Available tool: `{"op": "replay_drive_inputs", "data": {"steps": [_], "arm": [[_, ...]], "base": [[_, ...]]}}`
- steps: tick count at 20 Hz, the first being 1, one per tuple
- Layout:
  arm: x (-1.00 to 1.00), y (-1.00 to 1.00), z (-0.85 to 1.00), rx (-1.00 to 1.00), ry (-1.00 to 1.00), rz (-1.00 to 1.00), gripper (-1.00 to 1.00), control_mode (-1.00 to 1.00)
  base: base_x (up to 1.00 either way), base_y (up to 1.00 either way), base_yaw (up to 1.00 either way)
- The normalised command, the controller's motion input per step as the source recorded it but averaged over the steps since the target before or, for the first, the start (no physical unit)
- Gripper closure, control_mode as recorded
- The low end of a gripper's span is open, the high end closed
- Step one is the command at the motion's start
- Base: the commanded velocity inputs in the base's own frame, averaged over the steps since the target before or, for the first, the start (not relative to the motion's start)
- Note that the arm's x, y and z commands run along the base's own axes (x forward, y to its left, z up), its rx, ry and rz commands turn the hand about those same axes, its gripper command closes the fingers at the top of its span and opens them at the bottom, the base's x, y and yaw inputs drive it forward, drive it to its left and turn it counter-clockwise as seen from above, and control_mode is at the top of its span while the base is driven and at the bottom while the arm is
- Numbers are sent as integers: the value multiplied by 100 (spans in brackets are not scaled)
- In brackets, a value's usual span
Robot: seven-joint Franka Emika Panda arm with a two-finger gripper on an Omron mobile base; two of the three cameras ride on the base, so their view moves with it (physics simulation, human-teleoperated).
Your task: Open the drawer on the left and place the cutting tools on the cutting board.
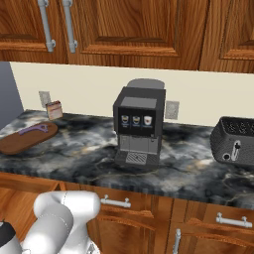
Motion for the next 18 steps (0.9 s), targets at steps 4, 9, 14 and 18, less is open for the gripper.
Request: {"op": "replay_drive_inputs", "data": {"steps": [4,9,14,18], "arm": [[0,0,0,0,0,0,100,-100],[0,0,0,0,0,0,100,-100],[-7,0,10,0,-1,0,100,-100],[-11,0,33,0,-3,0,100,-100]], "base": [[0,0,0],[0,0,0],[0,0,0],[0,0,0]]}}
